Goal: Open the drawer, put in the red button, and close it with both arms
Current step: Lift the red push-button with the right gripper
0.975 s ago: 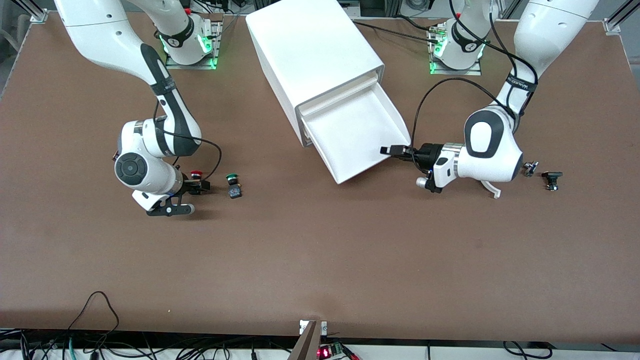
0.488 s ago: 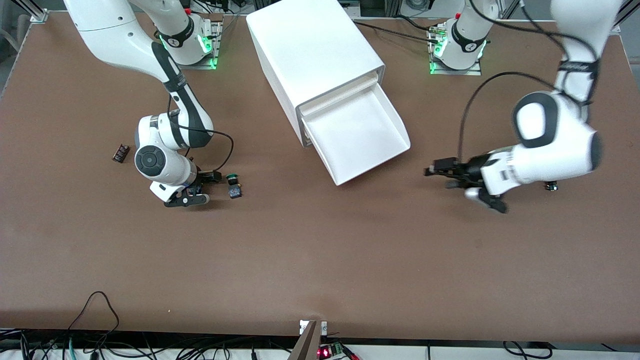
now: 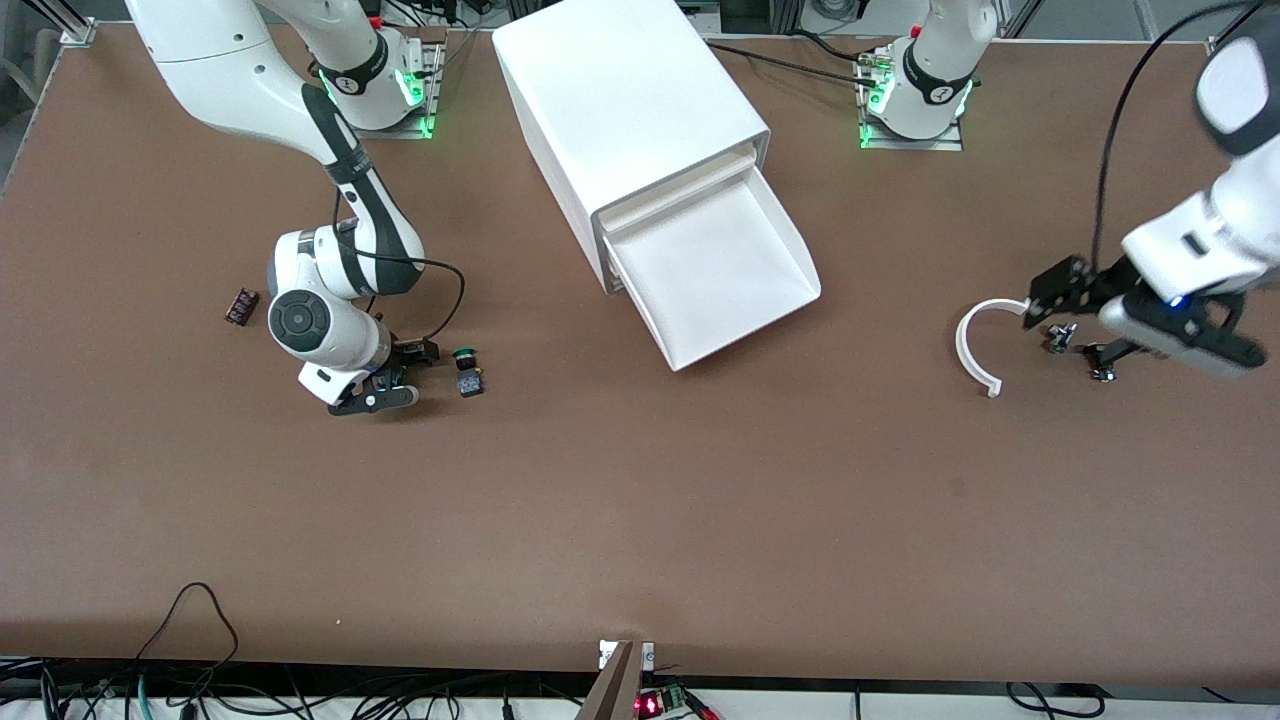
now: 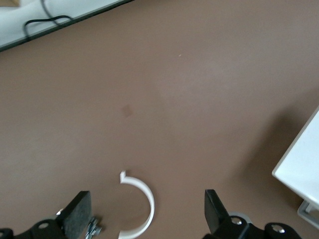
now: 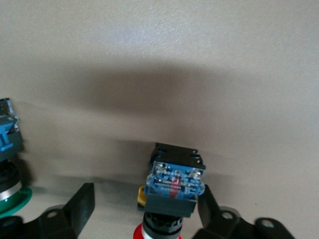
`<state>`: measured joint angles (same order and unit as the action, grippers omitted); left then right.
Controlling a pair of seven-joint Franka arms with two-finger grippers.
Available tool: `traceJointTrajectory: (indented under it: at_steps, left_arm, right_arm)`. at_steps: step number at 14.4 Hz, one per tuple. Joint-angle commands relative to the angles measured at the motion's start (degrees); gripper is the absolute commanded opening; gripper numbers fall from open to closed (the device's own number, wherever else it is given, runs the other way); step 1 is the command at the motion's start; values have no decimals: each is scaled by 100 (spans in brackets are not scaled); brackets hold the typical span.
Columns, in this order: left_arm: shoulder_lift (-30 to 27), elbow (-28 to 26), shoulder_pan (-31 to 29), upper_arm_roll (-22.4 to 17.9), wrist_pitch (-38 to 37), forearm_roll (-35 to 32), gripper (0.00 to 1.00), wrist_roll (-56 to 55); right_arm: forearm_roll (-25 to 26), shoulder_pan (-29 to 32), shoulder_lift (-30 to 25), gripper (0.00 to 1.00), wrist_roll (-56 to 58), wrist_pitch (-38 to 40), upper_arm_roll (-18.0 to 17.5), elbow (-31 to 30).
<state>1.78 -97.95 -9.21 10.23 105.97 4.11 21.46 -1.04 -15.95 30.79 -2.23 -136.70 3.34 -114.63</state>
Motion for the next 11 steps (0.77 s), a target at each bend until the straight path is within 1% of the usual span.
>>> traceJointTrajectory:
  at_steps: [1,2,4,5,6,7,8,9,11]
  left_arm:
    - [-415,38,16,-240,-724,-261,100,-692]
    - [-520,39,16,-275,-945,-270,100,-1131]
    - [-644,39,25,-328,-1166,-453,100,-1792]
    - [-696,47,86,-293,-1167,-620,100,-1864]
    - [-697,47,95,-310,-1193,-656,100,-1874]
    - [-697,56,95,-319,-1193,-657,100,-1865]
    - [-688,82,104,-319,-1193,-657,100,-1865]
    - [-688,135,95,-328,-1202,-657,100,-1865]
    - [-679,135,104,-337,-1211,-648,100,-1865]
  right_arm:
    - [-10,57,-152,65,-180,-120,0,-121]
    - [-10,65,-144,61,-321,-189,0,-121]
    - [-1,57,-126,59,-585,-278,0,-121]
    - [-1,57,-126,55,-586,-278,0,-129]
    - [7,57,-126,50,-586,-269,-8,-129]
    - [42,48,-126,43,-568,-269,-8,-121]
    - [42,39,-126,39,-577,-269,-8,-121]
    - [42,39,-126,36,-577,-269,-8,-121]
    - [42,30,-144,34,-577,-269,-26,-121]
